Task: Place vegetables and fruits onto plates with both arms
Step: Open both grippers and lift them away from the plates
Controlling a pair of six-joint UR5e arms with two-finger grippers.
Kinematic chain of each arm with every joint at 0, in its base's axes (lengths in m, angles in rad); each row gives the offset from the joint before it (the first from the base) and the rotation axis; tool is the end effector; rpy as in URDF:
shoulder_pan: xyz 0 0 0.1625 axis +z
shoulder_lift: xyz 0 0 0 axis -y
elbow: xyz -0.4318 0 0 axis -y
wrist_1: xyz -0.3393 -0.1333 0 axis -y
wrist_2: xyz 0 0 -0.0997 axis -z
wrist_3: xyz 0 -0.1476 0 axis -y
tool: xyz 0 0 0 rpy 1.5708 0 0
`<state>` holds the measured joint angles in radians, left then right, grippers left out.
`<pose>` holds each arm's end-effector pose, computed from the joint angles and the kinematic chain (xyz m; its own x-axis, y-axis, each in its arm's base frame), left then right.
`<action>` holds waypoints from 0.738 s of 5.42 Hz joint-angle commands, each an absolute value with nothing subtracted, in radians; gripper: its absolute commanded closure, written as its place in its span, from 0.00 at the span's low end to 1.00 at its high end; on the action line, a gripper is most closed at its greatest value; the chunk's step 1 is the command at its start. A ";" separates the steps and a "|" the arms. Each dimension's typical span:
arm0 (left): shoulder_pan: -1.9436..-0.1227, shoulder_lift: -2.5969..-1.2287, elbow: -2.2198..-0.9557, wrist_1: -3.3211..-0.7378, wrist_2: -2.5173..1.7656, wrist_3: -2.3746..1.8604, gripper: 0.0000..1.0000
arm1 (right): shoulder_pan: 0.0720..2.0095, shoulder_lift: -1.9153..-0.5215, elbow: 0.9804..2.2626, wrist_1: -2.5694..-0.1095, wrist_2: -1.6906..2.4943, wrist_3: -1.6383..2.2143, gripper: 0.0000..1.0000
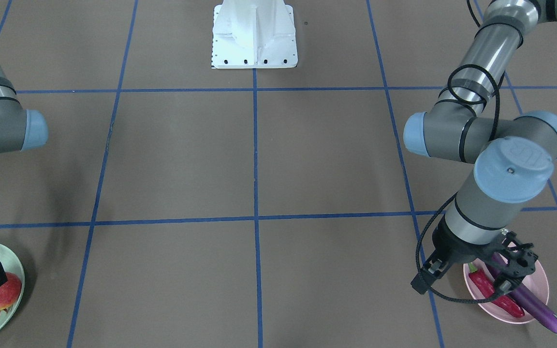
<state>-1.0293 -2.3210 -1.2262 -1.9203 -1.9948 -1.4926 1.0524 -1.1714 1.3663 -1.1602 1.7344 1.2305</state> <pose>0.3352 -0.6981 0.3741 0.4238 -0.5665 -0.7067 0.6045 0.7580 -0.2451 -0.2349 -0.6323 0.5576 0.6547 0.4832 0.5812 -0.6286 0.7751 0.0637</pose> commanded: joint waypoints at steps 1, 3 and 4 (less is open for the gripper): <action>-1.026 -2.175 -1.427 -1.916 -2.000 -1.395 0.00 | 1.061 -1.295 1.554 -1.161 1.869 1.131 0.00; -1.026 -2.021 -1.616 -1.838 -2.000 -1.134 0.00 | 1.099 -1.406 1.682 -1.161 2.009 0.931 0.00; -1.028 -1.922 -1.697 -1.829 -2.000 -1.008 0.00 | 1.145 -1.443 1.678 -1.161 2.076 0.769 0.00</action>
